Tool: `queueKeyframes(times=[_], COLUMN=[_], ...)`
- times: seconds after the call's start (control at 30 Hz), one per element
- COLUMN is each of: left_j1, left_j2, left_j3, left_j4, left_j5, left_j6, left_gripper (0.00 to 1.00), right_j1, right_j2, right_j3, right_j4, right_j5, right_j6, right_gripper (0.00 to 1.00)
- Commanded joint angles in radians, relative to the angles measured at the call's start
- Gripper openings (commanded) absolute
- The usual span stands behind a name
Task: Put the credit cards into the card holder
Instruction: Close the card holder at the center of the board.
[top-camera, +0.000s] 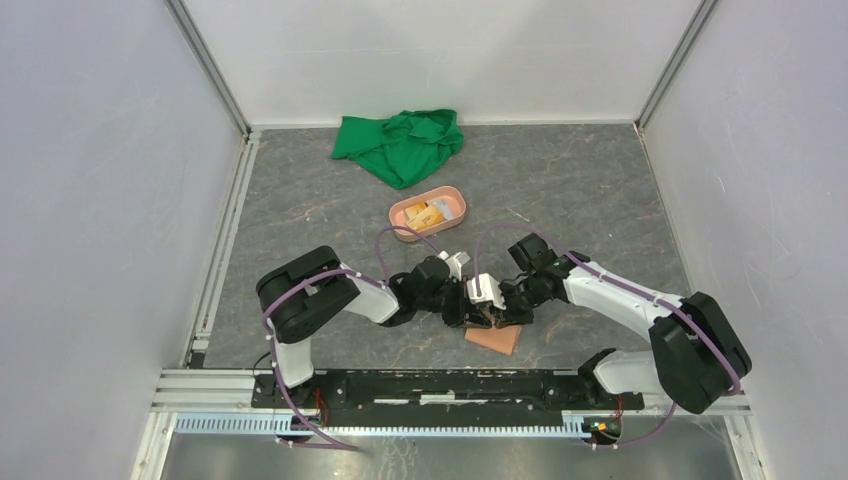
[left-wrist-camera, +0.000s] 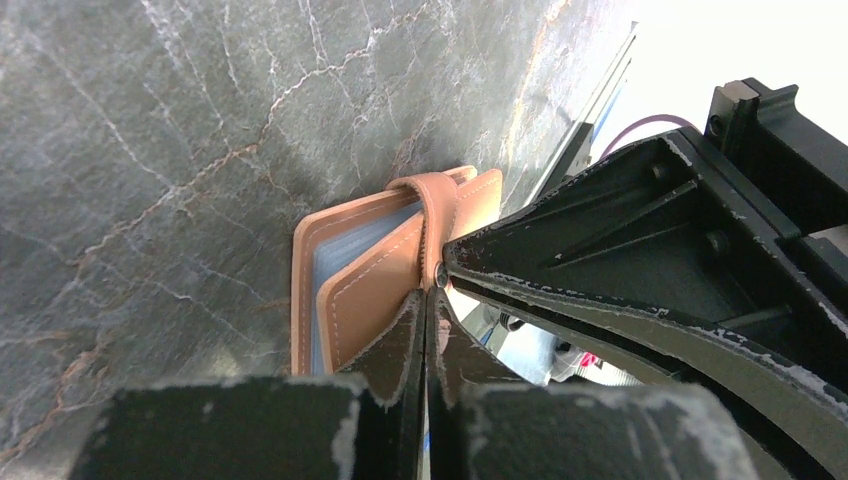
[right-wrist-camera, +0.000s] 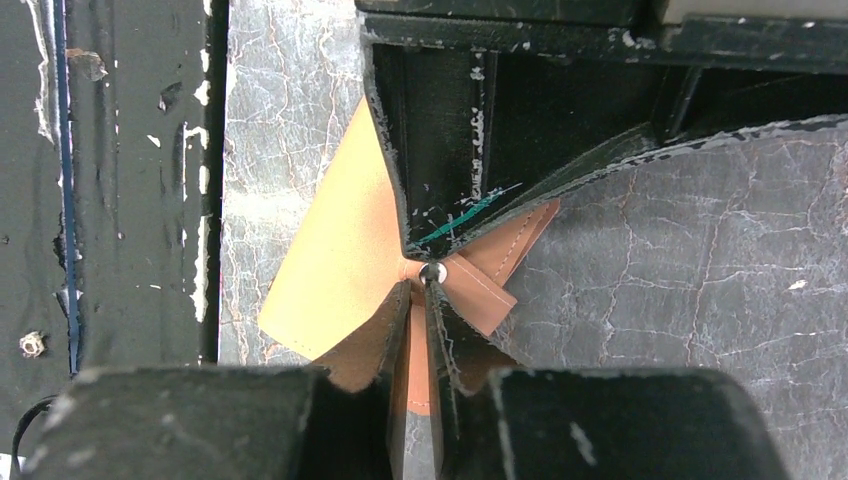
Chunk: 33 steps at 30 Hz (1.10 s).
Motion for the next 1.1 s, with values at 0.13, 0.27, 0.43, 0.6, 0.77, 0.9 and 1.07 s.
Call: queueKeyframes(times=[0.13,0.27,0.43,0.6,0.77,0.9,1.07], left_j1=[-0.011,-0.011,-0.013,-0.013,-0.013,-0.012,-0.016], left_j2=[0.049,0.052,0.062,0.062,0.062,0.059,0.055], left_j3=[-0.049,-0.05,-0.035,-0.032,-0.032,-0.031,-0.034], left_j4=[-0.112,-0.115,-0.116,-0.119,-0.119,-0.119,-0.119], left_j5=[-0.039,-0.029,-0.012,-0.003,0.005,0.01,0.014], left_j6=[0.07,0.077,0.086,0.09,0.093,0.094,0.096], left_gripper=[0.02,0.02,0.02,0.02,0.02,0.02,0.02], right_j1=[-0.009,-0.047,-0.053,-0.051,-0.047,-0.039,-0.031], right_j2=[-0.024,-0.027,-0.011,0.047,0.068,0.096,0.115], right_j3=[0.041,0.088,0.108,0.095,0.063,0.052,0.055], right_j4=[-0.059,-0.113,-0.093,-0.078,-0.061,-0.059,-0.059], right_j5=[-0.08,-0.129,-0.125,-0.128,-0.118,-0.101,-0.081], right_j6=[-0.04,-0.066,-0.031,-0.026,-0.026,-0.024,-0.014], right_gripper=[0.22,0.22,0.1,0.02,0.0,0.0,0.0])
